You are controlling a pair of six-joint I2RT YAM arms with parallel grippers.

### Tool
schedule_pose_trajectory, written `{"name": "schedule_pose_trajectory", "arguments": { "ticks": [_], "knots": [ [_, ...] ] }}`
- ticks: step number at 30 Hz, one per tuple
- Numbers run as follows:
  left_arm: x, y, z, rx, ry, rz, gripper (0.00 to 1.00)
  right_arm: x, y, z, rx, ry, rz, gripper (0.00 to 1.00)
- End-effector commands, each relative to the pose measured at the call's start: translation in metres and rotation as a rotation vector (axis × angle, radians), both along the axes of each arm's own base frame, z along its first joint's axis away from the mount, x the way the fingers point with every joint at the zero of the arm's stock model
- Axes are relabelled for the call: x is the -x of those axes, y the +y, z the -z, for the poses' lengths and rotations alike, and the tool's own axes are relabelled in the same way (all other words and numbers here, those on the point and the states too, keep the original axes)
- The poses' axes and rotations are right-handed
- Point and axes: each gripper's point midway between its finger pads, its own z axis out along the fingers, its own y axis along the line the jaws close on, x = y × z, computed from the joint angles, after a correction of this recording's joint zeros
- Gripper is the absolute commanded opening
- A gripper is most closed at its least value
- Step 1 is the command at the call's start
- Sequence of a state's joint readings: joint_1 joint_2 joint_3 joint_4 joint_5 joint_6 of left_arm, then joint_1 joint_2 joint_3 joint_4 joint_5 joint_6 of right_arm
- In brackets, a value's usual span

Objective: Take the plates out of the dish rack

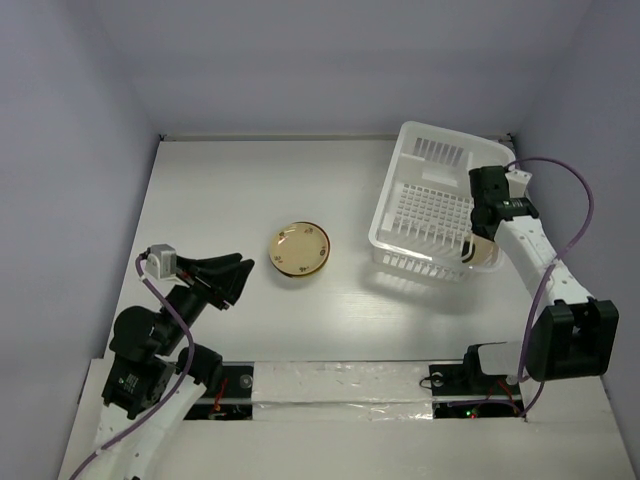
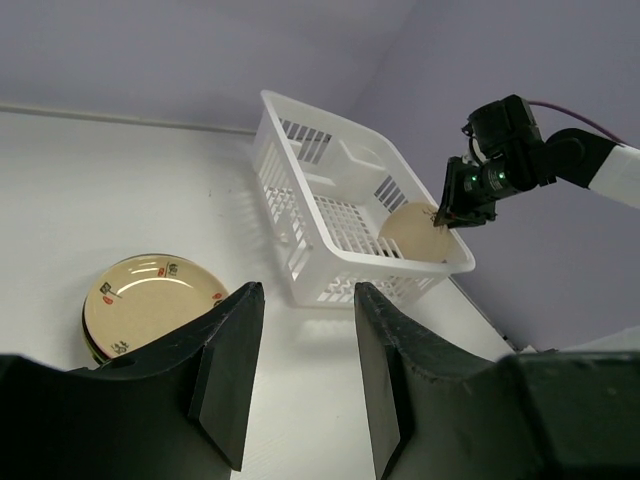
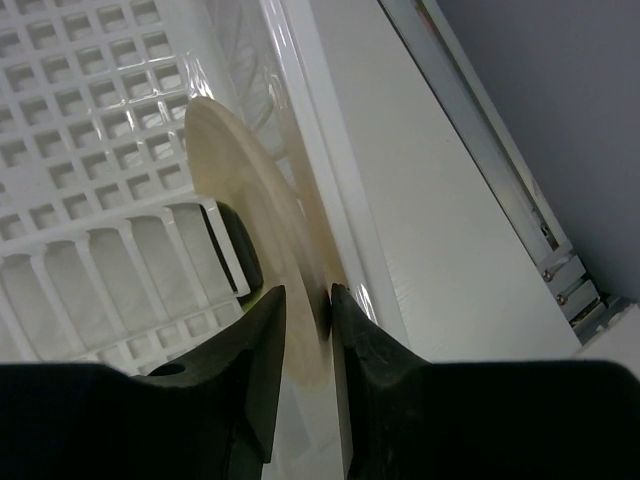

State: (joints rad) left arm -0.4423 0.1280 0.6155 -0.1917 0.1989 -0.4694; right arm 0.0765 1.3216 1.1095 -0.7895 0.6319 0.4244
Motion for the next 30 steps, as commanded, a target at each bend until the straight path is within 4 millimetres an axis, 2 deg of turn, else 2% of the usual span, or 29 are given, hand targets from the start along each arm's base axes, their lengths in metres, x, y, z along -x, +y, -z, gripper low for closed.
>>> {"name": "schedule_pose_trajectory", "arguments": {
  "ticks": [1,3,7,13,19,20,22,25,30],
  "knots": [
    [0.006,0.003,-0.018,0.031,-0.066,0.0,0.38,-0.009,-0.008,-0.014,0.025,-0.03,0.022,0.3],
    [0.006,0.003,-0.018,0.031,-0.066,-0.002,0.38,-0.01,-0.009,-0.01,0.031,-0.014,0.02,0.3],
    [0.007,0.003,-0.019,0.032,-0.069,-0.002,0.38,-0.008,-0.014,-0.008,0.062,0.021,0.037,0.13],
    [0.004,0.003,-0.017,0.03,-0.059,-0.006,0.38,-0.007,-0.018,-0.024,0.09,-0.002,0.035,0.0],
    [0.002,0.002,-0.015,0.026,-0.047,-0.006,0.38,-0.003,-0.008,-0.047,0.193,-0.024,0.015,0.0],
    [0.001,0.002,-0.015,0.026,-0.046,-0.007,0.38,-0.002,-0.01,-0.057,0.233,-0.038,0.028,0.0],
    [0.0,0.001,-0.013,0.021,-0.038,-0.006,0.38,-0.001,-0.002,-0.062,0.286,-0.017,0.005,0.0],
    [-0.001,0.001,-0.013,0.023,-0.033,-0.007,0.38,0.003,-0.002,-0.072,0.391,0.012,0.021,0.0],
    [-0.004,0.0,-0.01,0.019,-0.021,-0.011,0.38,0.005,0.003,-0.095,0.446,-0.041,0.051,0.0]
  ]
}}
